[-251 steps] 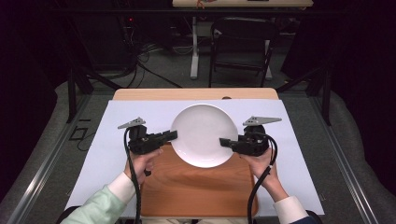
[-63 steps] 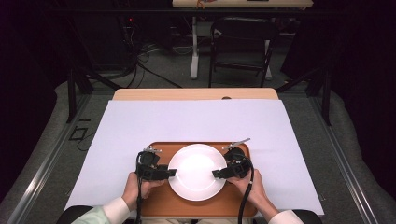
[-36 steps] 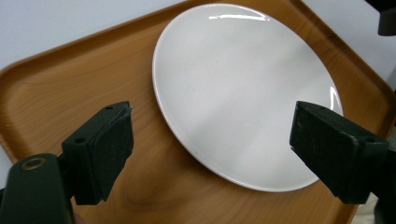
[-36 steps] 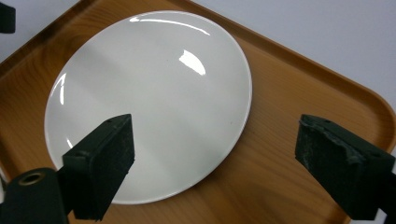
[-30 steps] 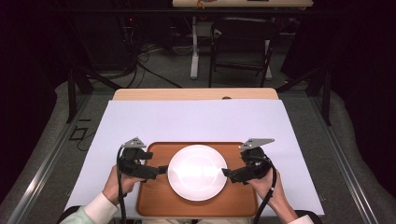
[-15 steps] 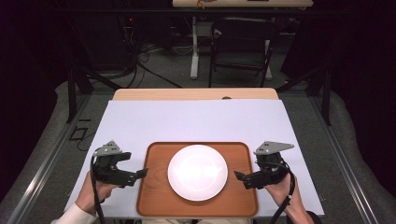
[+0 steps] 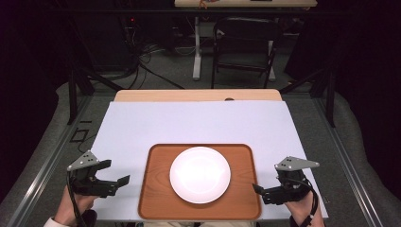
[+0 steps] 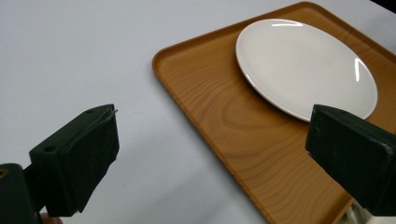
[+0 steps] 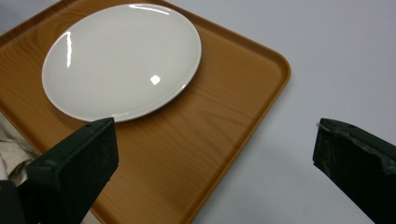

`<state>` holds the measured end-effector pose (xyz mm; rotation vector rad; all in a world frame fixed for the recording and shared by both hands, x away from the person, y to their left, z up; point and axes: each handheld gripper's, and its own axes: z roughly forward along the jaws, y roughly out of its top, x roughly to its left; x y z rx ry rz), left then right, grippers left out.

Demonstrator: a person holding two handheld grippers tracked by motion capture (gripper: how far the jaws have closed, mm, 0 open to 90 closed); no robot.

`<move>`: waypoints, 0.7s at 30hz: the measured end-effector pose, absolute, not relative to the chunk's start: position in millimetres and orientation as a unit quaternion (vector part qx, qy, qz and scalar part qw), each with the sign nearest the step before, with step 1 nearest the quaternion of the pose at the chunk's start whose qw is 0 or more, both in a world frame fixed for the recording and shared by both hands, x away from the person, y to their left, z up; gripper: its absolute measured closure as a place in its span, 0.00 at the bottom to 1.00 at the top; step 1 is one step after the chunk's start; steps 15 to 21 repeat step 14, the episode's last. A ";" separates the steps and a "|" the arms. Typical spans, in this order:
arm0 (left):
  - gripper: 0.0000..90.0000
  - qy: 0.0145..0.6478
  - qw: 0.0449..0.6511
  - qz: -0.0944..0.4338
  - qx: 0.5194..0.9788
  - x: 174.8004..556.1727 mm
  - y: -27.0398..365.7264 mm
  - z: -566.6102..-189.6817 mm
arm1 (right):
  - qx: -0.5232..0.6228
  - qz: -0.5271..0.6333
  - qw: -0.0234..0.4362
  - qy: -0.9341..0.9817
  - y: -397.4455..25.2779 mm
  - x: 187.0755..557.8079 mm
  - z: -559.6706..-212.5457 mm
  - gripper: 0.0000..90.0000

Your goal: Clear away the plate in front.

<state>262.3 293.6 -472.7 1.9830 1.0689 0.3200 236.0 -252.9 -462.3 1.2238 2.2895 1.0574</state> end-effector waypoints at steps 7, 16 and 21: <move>0.04 0.415 0.401 0.153 0.802 259.3 289.9 -479.4 | 0.451 0.356 0.184 0.797 -266.1 224.3 -473.7 0.00; 0.03 0.417 0.404 0.148 0.801 260.5 291.5 -480.3 | 0.461 0.359 0.181 0.791 -269.4 223.4 -474.9 0.00; 0.03 0.417 0.404 0.148 0.801 260.5 291.5 -480.3 | 0.461 0.359 0.181 0.791 -269.4 223.4 -474.9 0.00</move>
